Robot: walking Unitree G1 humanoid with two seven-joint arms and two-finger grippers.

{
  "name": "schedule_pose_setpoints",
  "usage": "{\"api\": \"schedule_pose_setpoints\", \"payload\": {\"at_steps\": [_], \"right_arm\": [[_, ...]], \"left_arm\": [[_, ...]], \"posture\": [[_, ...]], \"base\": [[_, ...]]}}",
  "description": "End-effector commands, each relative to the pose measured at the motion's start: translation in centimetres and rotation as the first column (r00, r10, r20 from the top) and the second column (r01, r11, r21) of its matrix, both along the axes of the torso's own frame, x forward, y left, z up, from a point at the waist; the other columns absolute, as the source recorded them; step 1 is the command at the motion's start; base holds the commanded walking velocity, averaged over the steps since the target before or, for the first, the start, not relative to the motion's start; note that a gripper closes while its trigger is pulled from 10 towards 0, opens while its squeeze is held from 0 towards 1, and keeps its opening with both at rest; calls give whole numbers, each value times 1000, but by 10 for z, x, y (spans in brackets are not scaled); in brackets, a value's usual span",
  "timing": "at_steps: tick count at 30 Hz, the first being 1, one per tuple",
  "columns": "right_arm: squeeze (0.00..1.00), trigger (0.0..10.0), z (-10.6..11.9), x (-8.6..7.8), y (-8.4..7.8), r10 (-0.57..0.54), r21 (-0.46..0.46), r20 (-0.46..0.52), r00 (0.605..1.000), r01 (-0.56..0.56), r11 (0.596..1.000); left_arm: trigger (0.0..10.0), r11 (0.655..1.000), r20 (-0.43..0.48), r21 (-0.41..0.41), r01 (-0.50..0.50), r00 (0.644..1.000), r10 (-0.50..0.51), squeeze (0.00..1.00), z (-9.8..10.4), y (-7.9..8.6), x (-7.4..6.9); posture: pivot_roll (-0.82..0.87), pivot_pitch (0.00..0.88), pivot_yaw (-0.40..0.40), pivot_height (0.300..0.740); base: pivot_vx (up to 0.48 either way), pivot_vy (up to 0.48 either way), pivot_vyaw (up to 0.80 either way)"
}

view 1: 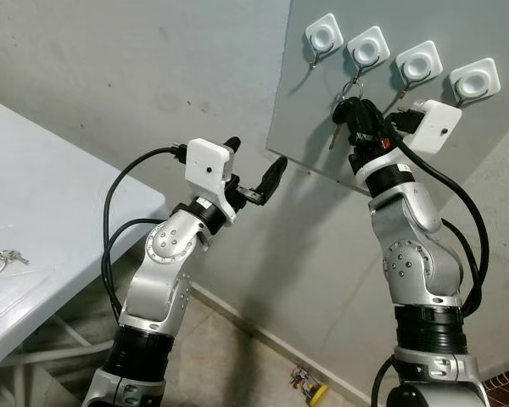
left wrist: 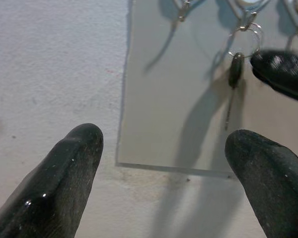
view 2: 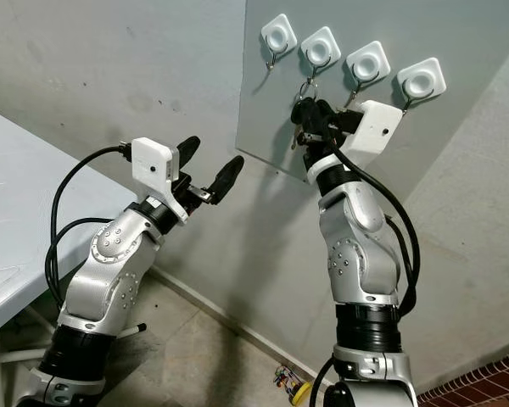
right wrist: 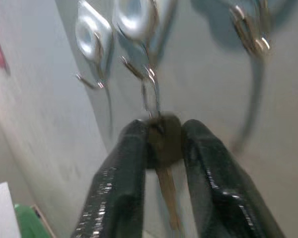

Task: Hang keys on a hook

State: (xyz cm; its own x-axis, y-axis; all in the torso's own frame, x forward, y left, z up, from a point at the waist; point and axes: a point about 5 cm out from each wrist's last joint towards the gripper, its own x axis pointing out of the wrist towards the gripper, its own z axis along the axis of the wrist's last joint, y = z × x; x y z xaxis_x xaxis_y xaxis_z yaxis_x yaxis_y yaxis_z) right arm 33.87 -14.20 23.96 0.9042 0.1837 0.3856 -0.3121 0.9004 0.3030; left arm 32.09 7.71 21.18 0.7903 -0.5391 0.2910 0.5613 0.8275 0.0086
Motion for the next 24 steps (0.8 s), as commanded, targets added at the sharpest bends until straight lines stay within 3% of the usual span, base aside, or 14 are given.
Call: {"api": "schedule_pose_setpoints", "payload": {"at_steps": [1, 14, 17, 24], "right_arm": [[1000, 10000, 0, -5, -6, -10, -36, 33, 999, 11, 999], [1000, 10000, -46, -21, -25, -84, -125, -50, 995, 77, 989], [1000, 10000, -57, -24, -30, -116, -136, -69, 991, 106, 985], [1000, 10000, -93, -35, -46, -233, -193, -149, 961, 203, 960]], "left_arm": [[10000, 1000, -6, -3, -8, 1000, 8, 0, -1, 1, -1], [10000, 993, -135, 19, -114, 984, 115, 0, -42, 17, 5], [10000, 989, -175, 11, -149, 973, 148, 0, -52, 22, 8], [10000, 956, -236, 96, -277, 927, 293, 0, -86, 40, 14]], "posture": [[87, 88, -70, 740], [76, 81, -59, 740], [74, 78, -55, 740], [63, 67, -43, 740]], "base": [[0, 0, 0], [0, 0, 0], [0, 0, 0], [0, 0, 0]]}}
